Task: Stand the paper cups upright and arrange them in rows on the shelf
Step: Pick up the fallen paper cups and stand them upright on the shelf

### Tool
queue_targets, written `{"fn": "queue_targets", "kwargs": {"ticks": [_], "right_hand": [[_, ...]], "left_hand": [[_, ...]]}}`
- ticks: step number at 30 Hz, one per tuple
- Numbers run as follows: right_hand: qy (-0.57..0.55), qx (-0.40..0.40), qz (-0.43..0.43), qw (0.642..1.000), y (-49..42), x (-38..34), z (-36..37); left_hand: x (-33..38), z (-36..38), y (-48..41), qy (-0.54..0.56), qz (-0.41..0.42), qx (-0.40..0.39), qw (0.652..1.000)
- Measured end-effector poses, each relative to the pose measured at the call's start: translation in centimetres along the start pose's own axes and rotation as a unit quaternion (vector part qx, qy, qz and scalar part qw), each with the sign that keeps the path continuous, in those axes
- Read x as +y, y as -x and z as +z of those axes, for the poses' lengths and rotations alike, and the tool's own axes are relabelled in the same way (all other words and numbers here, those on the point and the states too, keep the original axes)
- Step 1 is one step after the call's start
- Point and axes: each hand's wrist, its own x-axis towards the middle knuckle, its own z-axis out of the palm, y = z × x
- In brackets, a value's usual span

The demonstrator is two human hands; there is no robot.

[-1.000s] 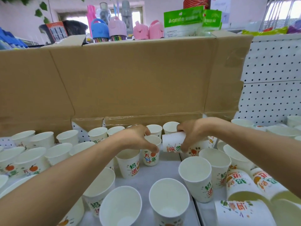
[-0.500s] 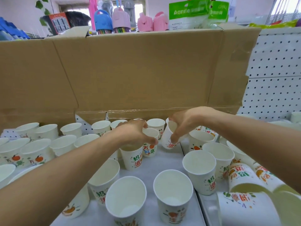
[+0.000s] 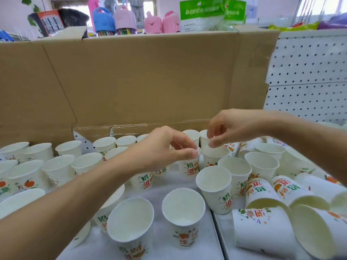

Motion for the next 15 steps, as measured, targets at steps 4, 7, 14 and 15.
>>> {"fn": "queue_targets", "kwargs": {"ticks": [4, 7, 14, 15], "right_hand": [[0.032, 0.008, 0.018, 0.999, 1.5, 1.7, 1.1], [0.048, 0.012, 0.031, 0.998, 1.0, 2.1, 2.5], [0.054, 0.008, 0.042, 0.998, 1.2, 1.8, 3.4], [0.054, 0.005, 0.043, 0.998, 1.2, 1.7, 3.6]], "left_hand": [[2.1, 2.3, -2.0, -0.135, -0.047, -0.055, 0.988], [2.4, 3.6, -2.8, -0.160, -0.059, -0.109, 0.979], [0.6, 1.3, -1.8, -0.229, -0.077, -0.054, 0.969], [0.0, 0.7, -1.6, -0.260, -0.085, -0.040, 0.961]]}}
